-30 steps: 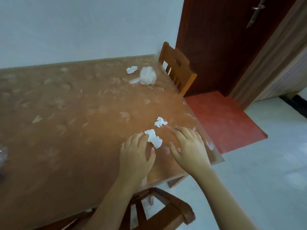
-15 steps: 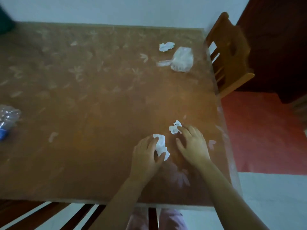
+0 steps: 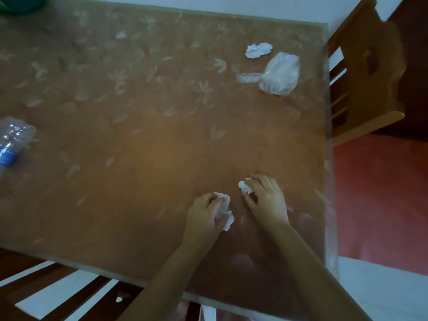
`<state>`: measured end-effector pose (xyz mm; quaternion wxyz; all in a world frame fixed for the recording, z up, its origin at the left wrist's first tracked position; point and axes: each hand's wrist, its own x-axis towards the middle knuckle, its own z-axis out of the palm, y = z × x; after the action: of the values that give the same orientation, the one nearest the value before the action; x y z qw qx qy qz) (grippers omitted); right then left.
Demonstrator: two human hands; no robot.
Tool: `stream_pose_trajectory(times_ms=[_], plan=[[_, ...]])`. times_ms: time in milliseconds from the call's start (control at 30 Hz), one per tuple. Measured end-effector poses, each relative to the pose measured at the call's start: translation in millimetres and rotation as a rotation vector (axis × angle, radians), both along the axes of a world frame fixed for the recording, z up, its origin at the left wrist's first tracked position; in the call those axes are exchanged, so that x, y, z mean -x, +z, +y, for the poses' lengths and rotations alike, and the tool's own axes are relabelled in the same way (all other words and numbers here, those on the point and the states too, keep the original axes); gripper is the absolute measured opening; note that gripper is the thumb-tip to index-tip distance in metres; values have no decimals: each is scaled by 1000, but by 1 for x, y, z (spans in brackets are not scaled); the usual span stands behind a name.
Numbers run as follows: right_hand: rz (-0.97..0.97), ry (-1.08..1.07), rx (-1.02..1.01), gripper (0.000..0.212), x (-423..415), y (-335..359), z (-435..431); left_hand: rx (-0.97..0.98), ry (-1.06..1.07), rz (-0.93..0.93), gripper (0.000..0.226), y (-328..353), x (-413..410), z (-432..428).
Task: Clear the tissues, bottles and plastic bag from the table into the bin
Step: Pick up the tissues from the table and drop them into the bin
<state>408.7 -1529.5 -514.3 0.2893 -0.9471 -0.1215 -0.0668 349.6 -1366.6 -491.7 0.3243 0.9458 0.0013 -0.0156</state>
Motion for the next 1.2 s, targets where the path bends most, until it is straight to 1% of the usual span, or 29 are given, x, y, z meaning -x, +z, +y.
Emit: stream_pose_trajectory(times_ms=[100,167,300,400,533,667,800,933,1000,1067,1133,1167,1200], plan=[[-7,17,-21,23,3,-1,-1,79,39,17,25,-1,1,-5],[19,31,-51,25,8,-1,-2,133,77,50,23,0,3,-7],[44,49,-95,26,20,2,-4,146,141,64,13,7,9,-8],[65,79,-99,23,27,7,-3,129,185,15,12,16,14,-9],[92,89,-115,17,34,15,2,194,293,1,11,31,23,-7],[92,96,-184,13,43,31,9,233,366,-11,11,49,37,-2],[35,125,-241,15,54,62,21,283,438,-75,10,73,54,7],[7,168,-302,14,69,96,39,397,534,-138,8,101,73,19],[-42,185,-328,12,79,115,51,435,566,-183,8,115,83,29],[-94,209,-367,11,94,137,67,433,587,-233,7,130,98,42],[-149,259,-388,13,111,155,83,402,617,-305,13,145,117,58],[-165,284,-392,15,121,163,92,382,633,-347,17,154,129,67],[-165,306,-396,21,130,170,102,359,648,-391,20,162,142,76]])
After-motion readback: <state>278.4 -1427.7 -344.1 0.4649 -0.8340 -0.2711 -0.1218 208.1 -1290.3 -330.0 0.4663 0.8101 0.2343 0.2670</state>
